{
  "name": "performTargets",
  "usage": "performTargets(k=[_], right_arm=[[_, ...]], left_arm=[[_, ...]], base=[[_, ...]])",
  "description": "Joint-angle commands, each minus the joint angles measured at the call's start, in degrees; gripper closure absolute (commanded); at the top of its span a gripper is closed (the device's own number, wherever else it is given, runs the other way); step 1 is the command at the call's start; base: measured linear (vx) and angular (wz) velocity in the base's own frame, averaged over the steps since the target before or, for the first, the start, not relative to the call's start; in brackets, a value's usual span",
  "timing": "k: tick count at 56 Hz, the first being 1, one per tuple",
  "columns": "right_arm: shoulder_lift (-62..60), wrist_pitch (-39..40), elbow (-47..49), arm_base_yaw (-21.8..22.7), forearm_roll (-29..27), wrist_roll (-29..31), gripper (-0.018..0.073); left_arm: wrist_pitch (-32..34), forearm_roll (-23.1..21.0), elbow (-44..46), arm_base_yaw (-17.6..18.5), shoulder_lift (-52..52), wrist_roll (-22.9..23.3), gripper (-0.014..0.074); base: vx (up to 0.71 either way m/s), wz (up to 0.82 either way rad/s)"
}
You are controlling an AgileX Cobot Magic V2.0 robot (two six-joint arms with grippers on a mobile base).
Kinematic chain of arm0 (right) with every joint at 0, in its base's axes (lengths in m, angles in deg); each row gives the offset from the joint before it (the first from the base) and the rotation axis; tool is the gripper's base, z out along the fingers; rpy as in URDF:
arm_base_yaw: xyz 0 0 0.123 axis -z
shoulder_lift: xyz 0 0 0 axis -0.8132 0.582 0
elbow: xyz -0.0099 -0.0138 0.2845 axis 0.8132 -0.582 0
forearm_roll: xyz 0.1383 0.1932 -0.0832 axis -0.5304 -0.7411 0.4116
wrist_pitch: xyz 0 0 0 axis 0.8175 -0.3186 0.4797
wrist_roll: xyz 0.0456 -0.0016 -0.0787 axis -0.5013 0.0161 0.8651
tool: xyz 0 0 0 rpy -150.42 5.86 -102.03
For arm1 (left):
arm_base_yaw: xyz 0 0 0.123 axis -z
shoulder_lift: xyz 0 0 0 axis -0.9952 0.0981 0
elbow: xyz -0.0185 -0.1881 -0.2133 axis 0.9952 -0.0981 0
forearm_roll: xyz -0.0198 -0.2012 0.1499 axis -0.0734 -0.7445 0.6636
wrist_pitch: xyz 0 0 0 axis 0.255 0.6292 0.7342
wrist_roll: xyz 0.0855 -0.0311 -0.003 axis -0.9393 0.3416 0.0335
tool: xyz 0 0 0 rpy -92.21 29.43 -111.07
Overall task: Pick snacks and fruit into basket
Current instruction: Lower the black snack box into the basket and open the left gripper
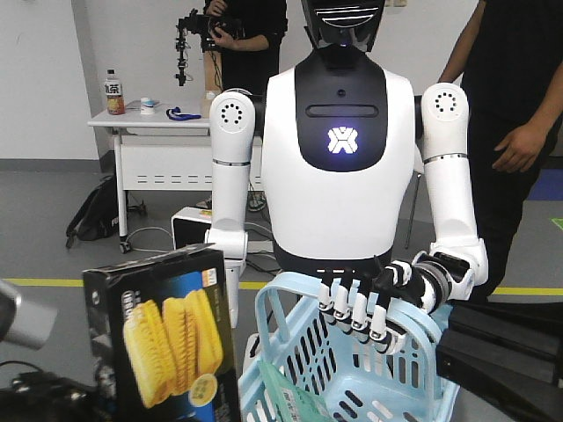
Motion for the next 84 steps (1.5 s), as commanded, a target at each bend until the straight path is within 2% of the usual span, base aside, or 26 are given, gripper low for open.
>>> performTargets(k=[1,3,7,11,15,20,37,42,50,58,69,77,84], right_arm=[[-0.04,1.91,1.84,-0.05,-1.75,-0.03,0.0569],[-0.04,1.68,1.84,-0.05,-1.75,-0.03,0.0569],[-0.04,1.65,1.84,-0.05,-1.75,-0.03,0.0569],[-0.04,1.65,1.84,-0.05,-1.75,-0.03,0.0569],[-0.04,1.66,1.84,-0.05,-1.80,-0.03,0.0569],[-0.04,1.66,1.84,-0.05,-1.80,-0.03,0.0569],[-0.04,1.66,1.84,-0.05,-1.80,-0.03,0.0569],[-0.04,1.66,1.84,-0.05,-1.80,-0.03,0.0569],[-0.04,1.66,1.84,-0.05,-1.80,-0.03,0.0569],[-0.04,1.66,1.84,-0.05,-1.80,-0.03,0.0569],[-0.04,1.71,1.84,-0.05,-1.81,-0.03,0.0569],[-0.04,1.71,1.84,-0.05,-1.81,-0.03,0.0569],[-0.04,1.66,1.84,-0.05,-1.81,-0.03,0.0569]], left_arm=[[9.69,-13.11,2.30,-0.05,2.72,0.19,0.0604],[10.91,-16.57,2.30,-0.05,3.76,0.19,0.0604],[13.93,-27.06,2.30,-0.05,6.98,0.19,0.0604],[16.14,-34.57,2.30,-0.05,9.85,0.10,0.0604],[17.49,-40.81,2.30,-0.05,12.87,0.04,0.0604],[17.77,-45.71,2.30,-0.05,16.73,-0.01,0.0604],[17.50,-52.53,2.36,0.00,26.97,-0.48,0.0604],[16.44,-52.84,2.98,0.06,28.43,-0.73,0.0603],[14.88,-52.91,6.37,0.70,29.98,-3.94,0.0587],[15.01,-53.62,9.75,1.43,31.38,-5.33,0.0527],[14.81,-55.96,10.55,1.68,33.88,-5.32,0.0338],[15.25,-58.36,10.55,1.68,34.52,-5.32,0.0115],[14.94,-58.53,11.10,1.68,34.49,-5.93,-0.0080]], base=[[0.00,0.00],[0.00,0.00],[0.00,0.00],[0.00,0.00],[0.00,0.00],[0.00,0.00],[0.00,0.00],[0.00,0.00],[0.00,0.00],[0.00,0.00],[0.00,0.00],[0.00,0.00],[0.00,0.00]])
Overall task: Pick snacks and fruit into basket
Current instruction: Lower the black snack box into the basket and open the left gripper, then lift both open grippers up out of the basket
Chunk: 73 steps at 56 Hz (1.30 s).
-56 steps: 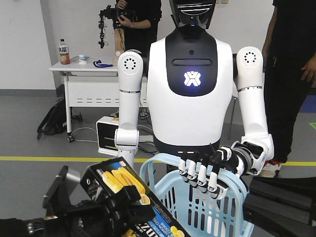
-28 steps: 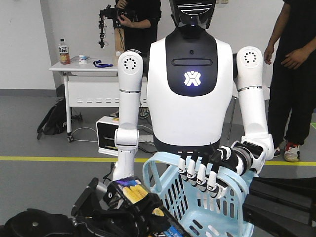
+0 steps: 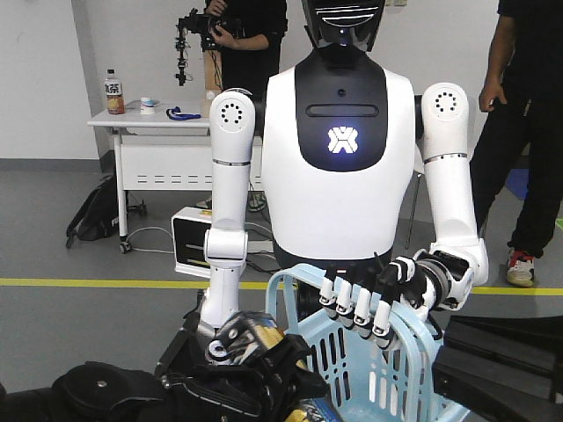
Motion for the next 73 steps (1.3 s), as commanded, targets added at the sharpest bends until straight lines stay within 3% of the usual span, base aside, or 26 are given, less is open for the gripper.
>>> performTargets(k=[1,3,11,17,25,30,38,43,50,53,58,68,73], right_arm=[[-0.04,3.20,1.84,-0.05,-1.81,0.30,0.0569],[-0.04,3.20,1.84,-0.05,-1.81,0.30,0.0569],[-0.04,3.20,1.84,-0.05,-1.81,0.30,0.0569],[-0.04,3.61,1.84,-0.05,-1.75,-1.27,0.0569],[-0.04,6.20,1.84,0.01,2.32,-8.27,0.0569],[-0.04,7.93,1.84,0.01,9.81,-16.21,0.0569],[-0.04,7.94,1.84,0.01,27.76,-35.36,0.0569],[-0.04,6.66,1.84,0.01,42.11,-49.93,0.0569],[-0.04,2.92,1.84,0.01,62.19,-69.70,0.0569],[-0.04,1.23,1.84,0.01,67.82,-75.65,0.0569],[-0.23,-1.15,1.84,0.01,72.79,-80.84,0.0567],[-3.42,-0.62,-1.08,0.01,72.49,-81.05,0.0566],[-7.25,-0.48,-4.82,0.01,72.49,-81.05,0.0566]], left_arm=[[-0.41,-1.67,2.36,0.32,-2.51,-0.60,-0.0099],[-0.57,-1.67,2.36,0.32,-2.75,-0.60,-0.0136],[-1.34,-1.18,2.36,0.32,-4.33,-1.87,-0.0127],[-1.62,-1.18,2.36,0.32,-7.27,-7.20,-0.0106],[-3.56,-0.28,2.22,-0.48,-12.64,-15.76,-0.0036],[-5.72,3.65,2.22,-2.08,-15.77,-18.94,0.0049],[-9.39,16.64,2.22,-5.48,-20.41,-18.80,0.0232],[-12.83,25.41,2.22,-8.27,-23.18,-18.07,0.0357],[-17.55,38.26,2.22,-11.94,-26.98,-14.83,0.0536],[-19.18,44.16,2.22,-13.15,-28.53,-13.26,0.0596],[-21.58,56.01,2.22,-14.89,-31.35,-7.56,0.0608],[-27.16,82.60,2.22,-17.42,-38.70,12.36,0.0601],[-29.31,91.85,2.18,-17.37,-42.85,20.37,0.0601]], base=[[0.00,0.00],[0.00,0.00],[0.00,0.00],[0.00,0.00],[0.00,0.00],[0.00,0.00],[0.00,0.00],[0.00,0.00],[0.00,0.00],[0.00,0.00],[0.00,0.00],[0.00,0.00],[0.00,0.00]])
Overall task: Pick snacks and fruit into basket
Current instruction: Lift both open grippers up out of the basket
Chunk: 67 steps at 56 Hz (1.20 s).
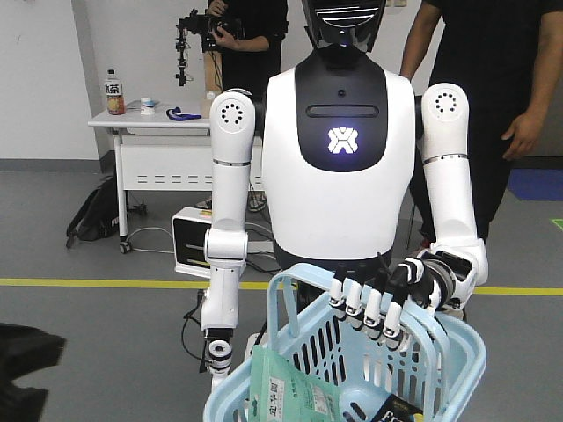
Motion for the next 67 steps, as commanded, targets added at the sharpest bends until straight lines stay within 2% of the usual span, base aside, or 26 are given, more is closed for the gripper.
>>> performTargets(k=[1,4,8,23,30,46,67], right_arm=[[-3.10,4.51,-1.22,0.01,1.79,-0.09,0.0566],[-5.58,4.79,-2.77,0.01,1.21,0.12,0.0566],[-9.23,5.07,-4.06,0.01,0.19,0.68,0.0566],[-16.06,4.95,-4.41,0.01,-0.64,2.95,0.0566],[-16.40,4.86,-1.47,0.01,-1.98,3.00,0.0566],[-16.40,2.91,1.51,0.01,-1.70,5.61,0.0566],[-16.47,2.05,1.51,0.01,-1.62,5.54,0.0566]], left_arm=[[1.56,9.38,1.76,-0.07,-5.08,8.53,0.0601],[1.15,12.43,1.76,-0.07,-8.51,9.46,0.0601],[1.10,14.20,1.76,-0.07,-12.55,9.40,0.0601],[-3.06,14.20,1.76,-0.07,-22.31,9.40,0.0601],[-3.28,14.20,1.76,-0.07,-24.98,9.34,0.0601],[-2.48,14.08,-0.45,-0.07,-25.51,9.29,0.0601],[-8.38,14.08,-0.50,-0.07,-25.51,9.29,0.0601]], base=[[0.00,0.00],[0.00,0.00],[0.00,0.00],[0.00,0.00],[0.00,0.00],[0.00,0.00],[0.00,0.00]])
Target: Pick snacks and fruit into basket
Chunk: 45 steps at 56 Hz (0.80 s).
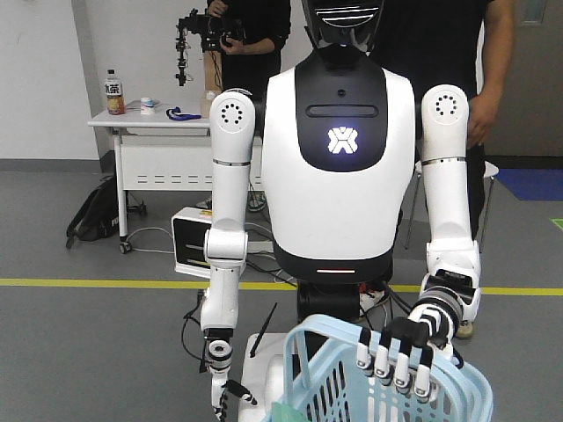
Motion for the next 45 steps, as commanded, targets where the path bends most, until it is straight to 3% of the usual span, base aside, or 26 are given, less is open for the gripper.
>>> performTargets(k=[1,45], right_arm=[[0.62,3.88,1.72,0.01,1.39,0.60,0.0566],[0.62,3.88,1.72,0.01,1.39,0.60,0.0566]], left_arm=[[2.94,0.58,1.33,-0.07,0.67,0.34,0.0601],[2.87,0.58,1.33,-0.07,0.67,0.34,0.0601]], base=[[0.00,0.00],[0.00,0.00]])
